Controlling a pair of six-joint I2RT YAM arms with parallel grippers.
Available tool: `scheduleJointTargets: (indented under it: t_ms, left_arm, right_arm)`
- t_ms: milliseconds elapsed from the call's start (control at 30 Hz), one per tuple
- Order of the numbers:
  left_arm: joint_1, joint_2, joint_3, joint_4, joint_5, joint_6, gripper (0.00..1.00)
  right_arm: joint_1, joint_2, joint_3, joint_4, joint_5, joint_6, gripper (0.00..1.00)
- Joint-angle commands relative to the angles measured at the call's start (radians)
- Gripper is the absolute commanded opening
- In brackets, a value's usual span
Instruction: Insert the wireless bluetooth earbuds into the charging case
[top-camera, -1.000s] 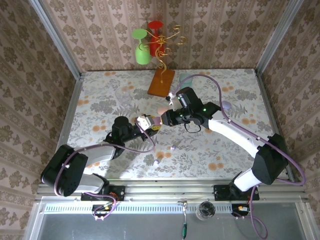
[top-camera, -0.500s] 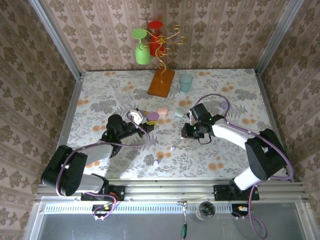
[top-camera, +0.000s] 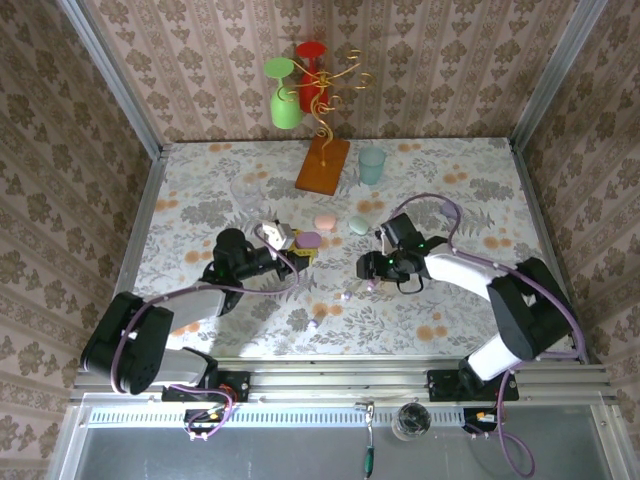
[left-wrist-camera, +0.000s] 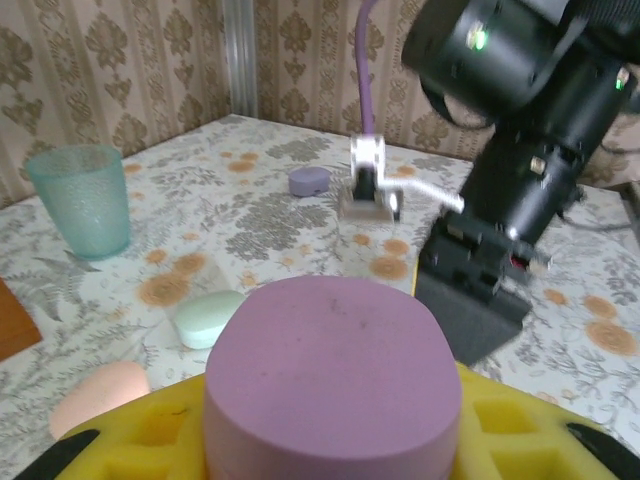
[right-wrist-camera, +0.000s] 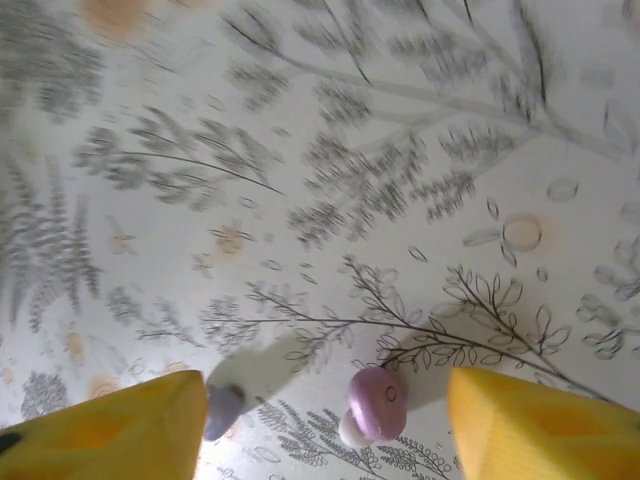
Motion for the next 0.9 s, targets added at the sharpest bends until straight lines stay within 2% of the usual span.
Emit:
scheduleJointTargets:
  t_ms: [0, 167, 333, 500, 633, 867]
  left_arm:
    - [0.004, -0.048, 0.041, -0.079, 0.074, -0.015, 0.32]
    - [0.003, -0.069, 0.067, -0.150, 0.129, -0.014, 0.33]
    - [0.001, -0.073, 0.070, -0.151, 0.176, -0.025, 0.32]
    - [-0.011, -0.066, 0.075, -0.156, 0.203, -0.028, 0.32]
    - [-0.020, -0.068, 0.083, -0.179, 0.218, -0.030, 0.32]
    - [-0.030, -0.071, 0.085, -0.187, 0.237, -0.029, 0.32]
  right_arm:
    - [0.002, -0.105, 0.022, -0.006, 0.043, -0.148, 0.78]
    - [0.017, -0.257, 0.008, 0.056, -0.032, -0.327, 0.93]
    - [0.069, -0.351, 0.007, 0.115, -0.122, -0.504, 0.99]
    - [0.156, -0.365, 0.026, 0.193, -0.163, -0.631, 1.00]
    - [0.193, -0.326, 0.058, 0.251, -0.184, -0.655, 1.00]
    - [0.189, -0.254, 0.074, 0.294, -0.088, -0.667, 1.00]
